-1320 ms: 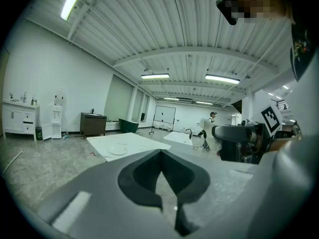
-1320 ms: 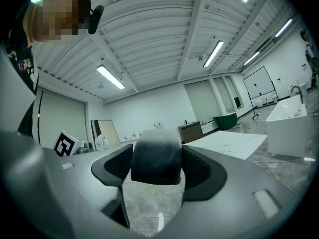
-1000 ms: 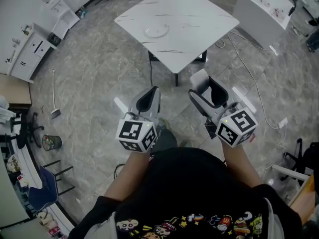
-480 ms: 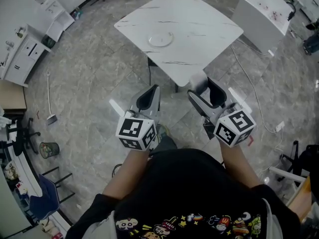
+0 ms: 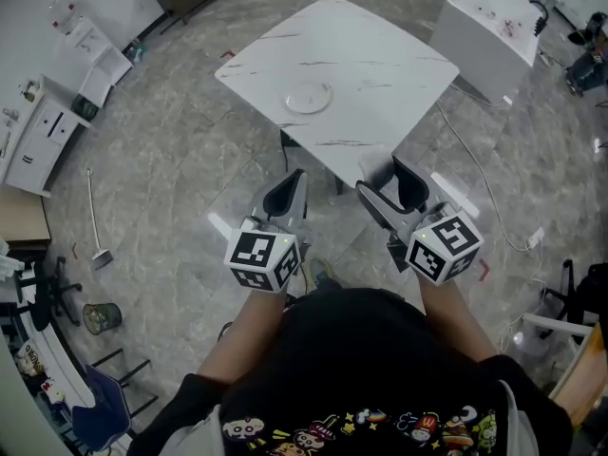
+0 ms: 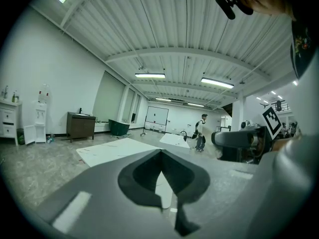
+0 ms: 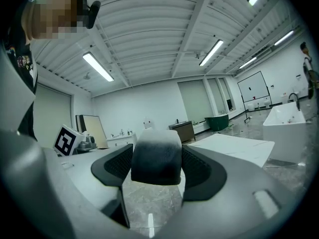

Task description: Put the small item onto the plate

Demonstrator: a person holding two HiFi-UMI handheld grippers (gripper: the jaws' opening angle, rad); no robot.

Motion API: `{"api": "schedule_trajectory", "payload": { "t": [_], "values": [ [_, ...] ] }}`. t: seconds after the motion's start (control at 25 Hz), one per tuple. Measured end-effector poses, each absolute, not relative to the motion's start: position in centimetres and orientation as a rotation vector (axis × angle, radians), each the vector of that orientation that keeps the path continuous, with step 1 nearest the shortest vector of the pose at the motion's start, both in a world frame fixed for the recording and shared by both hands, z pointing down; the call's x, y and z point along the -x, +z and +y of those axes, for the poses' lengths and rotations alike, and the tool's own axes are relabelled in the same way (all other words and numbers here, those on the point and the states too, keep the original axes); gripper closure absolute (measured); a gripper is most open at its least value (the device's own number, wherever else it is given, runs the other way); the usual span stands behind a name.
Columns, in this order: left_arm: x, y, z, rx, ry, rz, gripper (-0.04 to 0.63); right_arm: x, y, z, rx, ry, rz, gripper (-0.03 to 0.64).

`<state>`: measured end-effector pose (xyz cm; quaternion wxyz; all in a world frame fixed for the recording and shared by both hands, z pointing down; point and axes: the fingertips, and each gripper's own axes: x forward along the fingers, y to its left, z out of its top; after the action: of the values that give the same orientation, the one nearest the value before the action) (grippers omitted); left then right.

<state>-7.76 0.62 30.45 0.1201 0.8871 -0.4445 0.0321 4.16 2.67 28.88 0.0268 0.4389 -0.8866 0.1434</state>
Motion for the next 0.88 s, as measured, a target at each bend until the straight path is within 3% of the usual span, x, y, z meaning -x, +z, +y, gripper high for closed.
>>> {"api": "schedule_trajectory", "payload": {
  "t": [0.88],
  "values": [
    [12.0,31.4,-3.4,-2.592,0.065,-1.255,0.595,1.3,31.3,-1.4,-1.332,0.474,-2.705,0.284]
  ]
}}
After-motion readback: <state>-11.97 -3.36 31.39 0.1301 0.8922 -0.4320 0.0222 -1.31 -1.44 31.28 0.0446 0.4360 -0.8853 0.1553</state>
